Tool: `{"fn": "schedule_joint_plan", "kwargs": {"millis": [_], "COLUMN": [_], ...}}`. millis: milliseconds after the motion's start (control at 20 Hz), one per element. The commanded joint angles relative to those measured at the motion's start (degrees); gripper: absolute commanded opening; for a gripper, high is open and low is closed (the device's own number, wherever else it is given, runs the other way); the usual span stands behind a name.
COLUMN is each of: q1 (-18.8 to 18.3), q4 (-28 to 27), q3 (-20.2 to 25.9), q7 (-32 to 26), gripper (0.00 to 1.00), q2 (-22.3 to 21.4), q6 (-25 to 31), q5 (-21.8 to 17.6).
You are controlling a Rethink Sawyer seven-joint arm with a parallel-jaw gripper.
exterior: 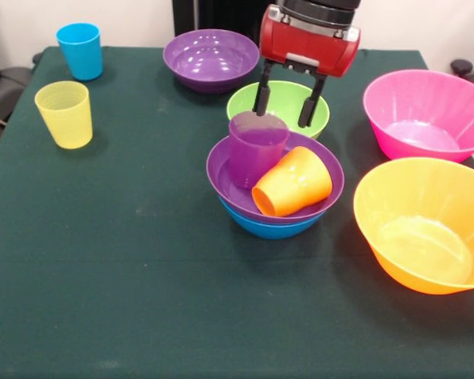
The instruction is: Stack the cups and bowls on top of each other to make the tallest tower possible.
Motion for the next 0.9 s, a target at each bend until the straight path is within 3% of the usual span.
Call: {"fn": "schedule_joint_plan", "kwargs": {"millis": [50,500,900], "q1": [-1.1,-1.9,-1.3], "q4": [-1.3,-1.6,3.5], "q3": [6.3,7.2,6.0], "q7": [-1.7,-3.6,-6.4], "gripper": [1.0,1.0,1.0], "q2": [-0.4,-2.5,-13.4], "q6": [-2.0,1.4,13.7], "q5": [-4.2,-3.7,-2.2]}}
